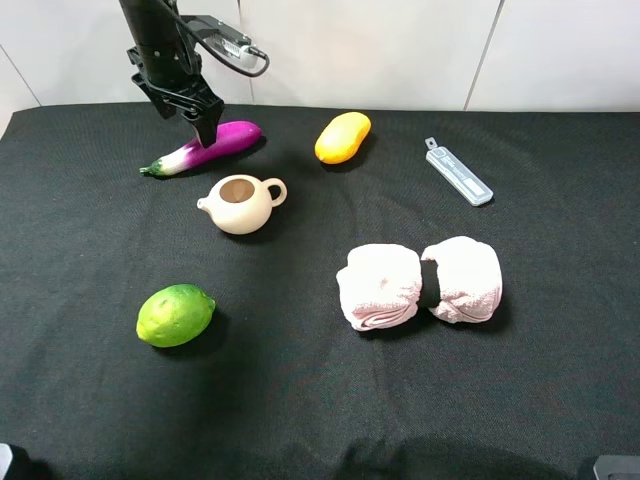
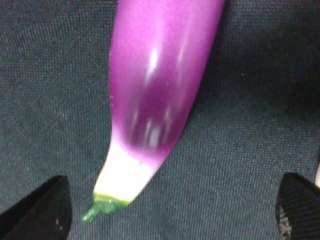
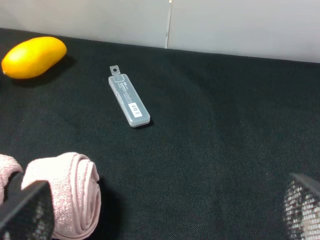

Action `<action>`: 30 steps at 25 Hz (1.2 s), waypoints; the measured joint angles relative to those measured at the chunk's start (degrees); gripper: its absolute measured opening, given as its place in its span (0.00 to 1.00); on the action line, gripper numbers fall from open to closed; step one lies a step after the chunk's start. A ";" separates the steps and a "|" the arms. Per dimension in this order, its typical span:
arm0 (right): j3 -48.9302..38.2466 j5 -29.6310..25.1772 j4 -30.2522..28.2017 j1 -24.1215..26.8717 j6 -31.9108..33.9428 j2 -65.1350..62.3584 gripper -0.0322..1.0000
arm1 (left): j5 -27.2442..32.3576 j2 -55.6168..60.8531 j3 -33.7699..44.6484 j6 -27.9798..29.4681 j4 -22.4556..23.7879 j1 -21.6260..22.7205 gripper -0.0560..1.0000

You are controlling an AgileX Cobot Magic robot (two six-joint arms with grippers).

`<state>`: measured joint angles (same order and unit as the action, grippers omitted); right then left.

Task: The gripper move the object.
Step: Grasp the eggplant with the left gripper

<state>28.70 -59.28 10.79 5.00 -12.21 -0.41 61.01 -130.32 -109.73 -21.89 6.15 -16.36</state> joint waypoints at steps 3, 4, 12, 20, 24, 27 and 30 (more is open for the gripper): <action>0.00 0.00 0.00 0.00 0.00 0.00 0.70 | 0.00 -1.34 -1.04 0.00 -0.22 0.36 0.85; 0.00 0.00 0.00 0.00 0.00 0.00 0.70 | 0.00 -1.81 -1.37 0.00 -0.27 0.56 0.85; 0.00 0.00 0.05 0.00 0.00 0.00 0.70 | -0.76 -6.07 -4.94 -0.21 -0.47 1.20 0.84; 0.00 0.00 0.05 0.00 0.00 0.00 0.70 | -2.00 -9.11 -5.30 -2.63 -0.47 1.51 0.84; 0.00 0.00 0.05 0.00 0.00 0.00 0.70 | -2.80 -9.86 -5.43 -2.76 -0.47 1.51 0.84; 0.00 0.00 0.10 0.00 0.00 0.00 0.70 | -3.72 -9.86 -5.77 -2.76 -0.52 1.51 0.84; 0.00 0.00 0.10 0.00 0.00 0.00 0.70 | -3.96 -9.86 -5.77 -2.76 -0.57 1.57 0.84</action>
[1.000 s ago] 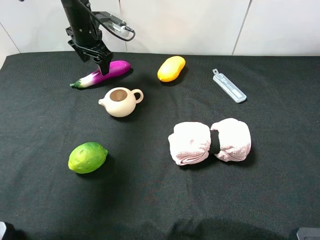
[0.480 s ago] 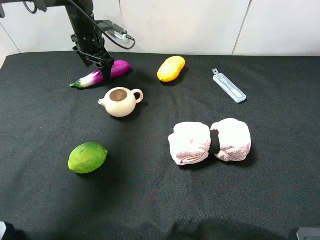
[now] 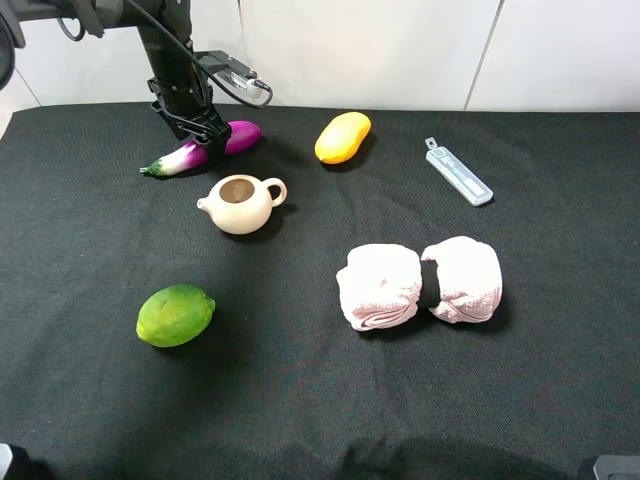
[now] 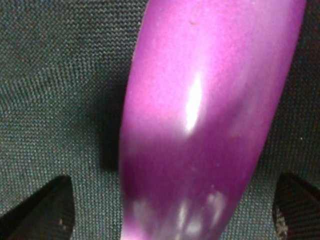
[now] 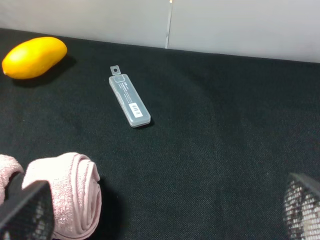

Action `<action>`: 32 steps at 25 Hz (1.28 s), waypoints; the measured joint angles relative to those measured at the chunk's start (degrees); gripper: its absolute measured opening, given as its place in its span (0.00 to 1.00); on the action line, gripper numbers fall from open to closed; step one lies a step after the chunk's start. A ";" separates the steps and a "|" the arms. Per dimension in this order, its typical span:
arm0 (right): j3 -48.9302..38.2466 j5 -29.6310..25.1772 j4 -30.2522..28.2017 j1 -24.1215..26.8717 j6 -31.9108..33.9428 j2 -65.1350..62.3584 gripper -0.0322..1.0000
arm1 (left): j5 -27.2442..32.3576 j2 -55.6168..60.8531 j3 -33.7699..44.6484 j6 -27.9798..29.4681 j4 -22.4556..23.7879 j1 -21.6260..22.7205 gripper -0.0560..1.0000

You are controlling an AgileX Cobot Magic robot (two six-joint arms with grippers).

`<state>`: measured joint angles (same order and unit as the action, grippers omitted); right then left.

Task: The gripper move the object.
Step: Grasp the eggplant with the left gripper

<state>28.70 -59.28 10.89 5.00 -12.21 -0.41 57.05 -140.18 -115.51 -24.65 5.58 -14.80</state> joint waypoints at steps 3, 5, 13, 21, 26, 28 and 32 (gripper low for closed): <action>0.00 0.00 0.00 0.00 0.00 0.00 0.70 | -0.71 -0.06 0.00 0.00 -0.06 0.04 0.84; 0.00 0.00 0.00 0.00 0.00 0.00 0.70 | -1.20 -0.06 0.00 0.00 -0.50 0.20 0.84; 0.00 0.00 0.10 0.00 0.00 0.00 0.70 | -3.09 -0.06 0.00 0.00 -1.17 0.27 0.84; 0.00 0.00 0.10 0.00 0.00 0.00 0.70 | -3.65 -0.06 0.00 0.00 -1.89 0.73 0.84; 0.00 0.00 0.10 0.00 0.00 0.00 0.70 | -4.31 -0.10 0.00 -0.04 -2.69 1.05 0.84; 0.00 0.00 0.10 0.00 0.00 0.00 0.70 | -4.38 -0.19 0.00 -0.04 -2.86 1.05 0.84; 0.00 0.00 0.10 0.00 0.00 0.00 0.70 | -4.59 -1.12 0.00 -0.04 -3.24 1.05 0.84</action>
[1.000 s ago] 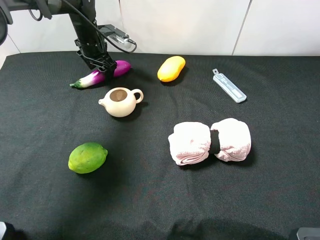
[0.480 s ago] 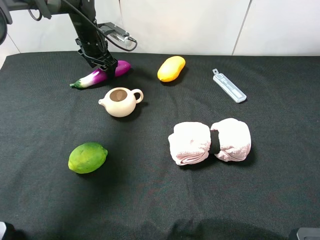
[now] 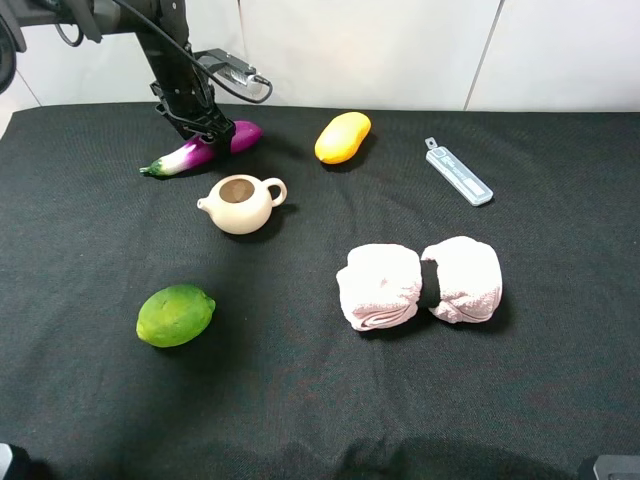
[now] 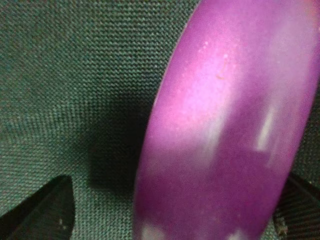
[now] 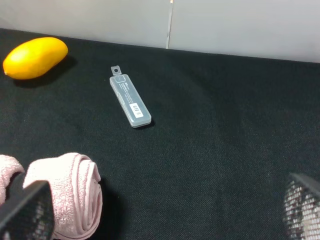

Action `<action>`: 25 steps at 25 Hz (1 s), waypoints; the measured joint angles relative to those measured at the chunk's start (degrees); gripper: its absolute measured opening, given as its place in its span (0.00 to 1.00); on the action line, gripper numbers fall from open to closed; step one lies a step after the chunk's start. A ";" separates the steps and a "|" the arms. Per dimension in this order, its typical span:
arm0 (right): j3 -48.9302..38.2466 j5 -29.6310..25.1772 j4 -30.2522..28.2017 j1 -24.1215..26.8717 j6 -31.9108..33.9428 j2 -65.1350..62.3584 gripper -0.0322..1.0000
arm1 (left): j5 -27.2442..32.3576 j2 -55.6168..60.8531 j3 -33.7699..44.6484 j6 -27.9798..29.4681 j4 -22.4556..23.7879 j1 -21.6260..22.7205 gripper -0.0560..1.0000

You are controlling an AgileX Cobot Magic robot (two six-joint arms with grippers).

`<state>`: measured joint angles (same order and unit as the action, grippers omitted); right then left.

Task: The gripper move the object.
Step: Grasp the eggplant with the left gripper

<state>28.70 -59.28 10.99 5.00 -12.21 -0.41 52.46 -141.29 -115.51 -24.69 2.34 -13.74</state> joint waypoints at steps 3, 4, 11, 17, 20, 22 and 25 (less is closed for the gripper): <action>0.00 0.00 0.00 0.00 0.00 0.00 0.70 | -0.24 -0.28 0.00 0.00 -0.06 0.00 0.84; 0.00 0.00 0.00 0.00 0.00 0.00 0.70 | -0.35 -0.32 0.00 -0.08 -0.06 0.00 0.84; 0.00 0.00 0.00 0.00 0.00 0.00 0.70 | -0.45 -0.57 0.00 -0.15 -0.06 0.00 0.84; 0.00 0.00 0.00 0.00 0.00 0.00 0.70 | -0.45 -0.57 0.00 -0.15 -0.06 0.00 0.81; 0.00 0.00 0.00 0.00 0.00 0.00 0.70 | -0.45 -0.64 0.00 -0.15 -0.42 0.00 0.73; 0.00 0.00 0.00 0.00 0.00 0.00 0.70 | -0.45 -0.70 0.00 -0.15 -0.61 0.00 0.66; 0.00 0.00 0.00 0.00 0.00 0.00 0.70 | -0.45 -0.77 0.00 -0.10 -0.62 0.00 0.59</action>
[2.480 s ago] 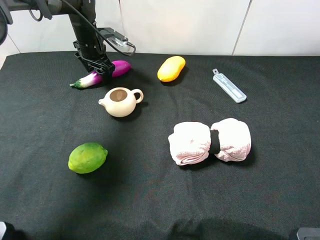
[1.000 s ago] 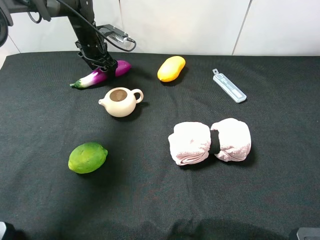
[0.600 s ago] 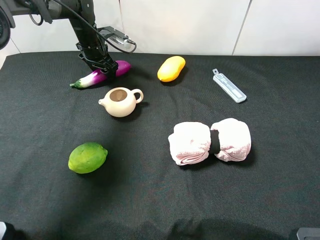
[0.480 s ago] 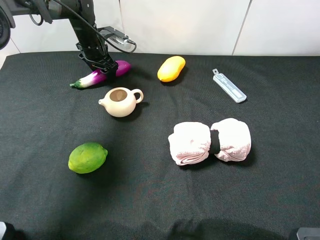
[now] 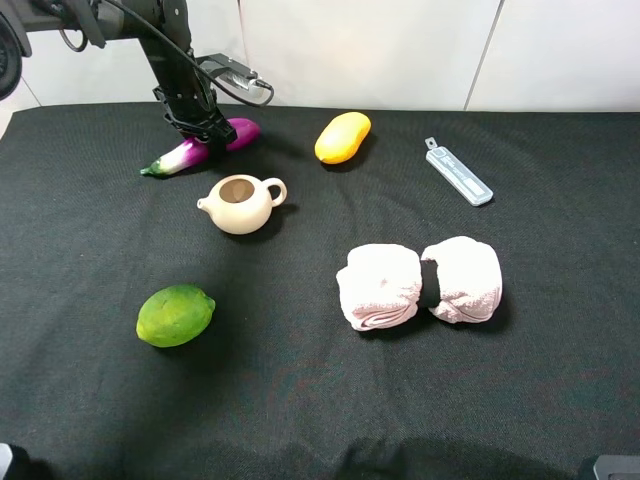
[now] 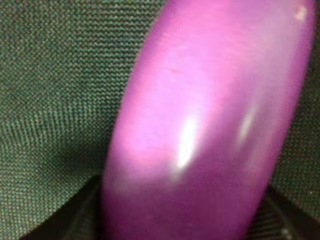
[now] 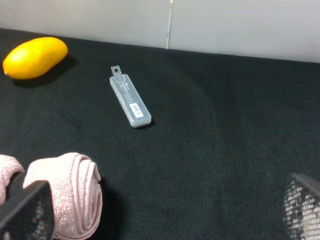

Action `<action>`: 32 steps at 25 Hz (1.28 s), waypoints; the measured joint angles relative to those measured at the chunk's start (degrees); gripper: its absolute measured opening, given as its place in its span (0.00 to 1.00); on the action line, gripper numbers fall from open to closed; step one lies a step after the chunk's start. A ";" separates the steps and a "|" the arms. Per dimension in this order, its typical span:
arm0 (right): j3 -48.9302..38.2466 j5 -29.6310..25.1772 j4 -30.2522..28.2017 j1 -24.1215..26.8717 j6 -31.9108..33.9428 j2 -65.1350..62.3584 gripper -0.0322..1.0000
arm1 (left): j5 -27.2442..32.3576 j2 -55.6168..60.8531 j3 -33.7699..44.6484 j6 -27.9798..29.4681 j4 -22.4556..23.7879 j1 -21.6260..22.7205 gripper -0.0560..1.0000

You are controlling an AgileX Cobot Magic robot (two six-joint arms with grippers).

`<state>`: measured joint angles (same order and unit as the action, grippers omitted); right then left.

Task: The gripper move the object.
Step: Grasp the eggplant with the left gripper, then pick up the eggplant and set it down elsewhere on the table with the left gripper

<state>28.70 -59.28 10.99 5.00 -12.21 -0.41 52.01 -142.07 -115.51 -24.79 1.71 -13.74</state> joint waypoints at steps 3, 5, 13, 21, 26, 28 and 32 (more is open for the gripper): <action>0.00 0.00 0.00 0.00 0.00 0.00 0.70 | 0.00 -0.09 0.00 0.00 0.00 0.00 0.59; 0.00 0.00 0.00 0.00 0.00 0.00 0.70 | 0.00 -0.09 0.00 0.00 0.00 0.00 0.59; 0.00 0.00 0.00 0.00 0.00 0.00 0.70 | 2.46 -0.16 -0.97 0.16 0.00 0.00 0.59; 0.00 0.00 0.00 0.00 0.00 0.00 0.70 | 6.08 2.06 -3.24 0.76 -0.06 0.00 0.59; 0.00 0.00 0.00 0.00 0.00 0.00 0.70 | 12.61 5.75 -4.00 1.64 -0.06 0.00 0.59; 0.00 0.00 0.00 0.00 0.00 0.00 0.70 | 14.77 6.63 -4.00 1.83 -0.06 -0.05 0.59; 0.00 0.00 0.00 0.00 0.00 0.00 0.70 | 15.36 8.90 -4.00 1.89 0.03 -0.63 0.59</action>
<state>28.70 -59.28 10.99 5.00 -12.21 -0.41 67.37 -133.16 -119.51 -22.90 1.74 -14.37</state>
